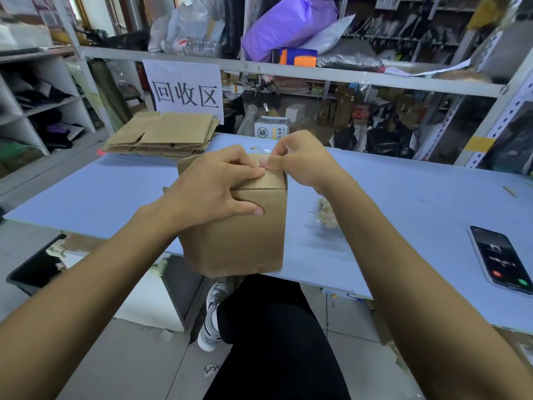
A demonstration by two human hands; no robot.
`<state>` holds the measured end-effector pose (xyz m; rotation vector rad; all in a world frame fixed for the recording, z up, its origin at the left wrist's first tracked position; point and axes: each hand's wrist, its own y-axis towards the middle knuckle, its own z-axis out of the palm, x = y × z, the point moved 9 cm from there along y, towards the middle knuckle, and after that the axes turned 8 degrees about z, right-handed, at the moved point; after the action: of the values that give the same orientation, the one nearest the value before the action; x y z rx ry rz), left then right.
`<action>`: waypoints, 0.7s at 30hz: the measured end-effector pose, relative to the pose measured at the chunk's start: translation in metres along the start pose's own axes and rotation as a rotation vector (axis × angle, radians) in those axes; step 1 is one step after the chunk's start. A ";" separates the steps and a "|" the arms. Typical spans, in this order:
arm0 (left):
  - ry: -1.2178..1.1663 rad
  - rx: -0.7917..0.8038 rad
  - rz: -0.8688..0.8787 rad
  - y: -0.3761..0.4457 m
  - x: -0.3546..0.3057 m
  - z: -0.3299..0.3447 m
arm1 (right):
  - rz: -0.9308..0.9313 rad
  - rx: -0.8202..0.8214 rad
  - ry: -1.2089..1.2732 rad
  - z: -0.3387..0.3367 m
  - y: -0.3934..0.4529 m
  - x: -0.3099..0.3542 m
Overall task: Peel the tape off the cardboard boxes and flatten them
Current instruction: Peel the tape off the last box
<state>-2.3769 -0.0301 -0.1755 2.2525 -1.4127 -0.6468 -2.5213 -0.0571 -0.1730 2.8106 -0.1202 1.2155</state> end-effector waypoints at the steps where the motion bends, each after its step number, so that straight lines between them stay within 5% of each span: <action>1: -0.006 0.000 -0.005 0.000 0.000 0.000 | -0.003 -0.002 -0.037 0.000 0.001 0.002; 5: -0.055 0.001 -0.026 -0.002 0.001 -0.001 | 0.010 -0.117 -0.095 -0.011 0.004 -0.001; 9: -0.093 -0.003 -0.009 -0.008 -0.003 -0.003 | 0.094 -0.153 0.499 -0.016 0.003 -0.030; 11: -0.099 -0.003 -0.006 -0.009 -0.003 -0.004 | 0.115 -0.155 0.593 -0.016 0.004 -0.036; 21: -0.029 -0.012 0.028 0.000 -0.007 -0.002 | 0.110 0.091 0.363 0.004 0.008 -0.025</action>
<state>-2.3786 -0.0234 -0.1725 2.2188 -1.4482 -0.6794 -2.5362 -0.0645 -0.1932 2.6295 -0.2030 1.7742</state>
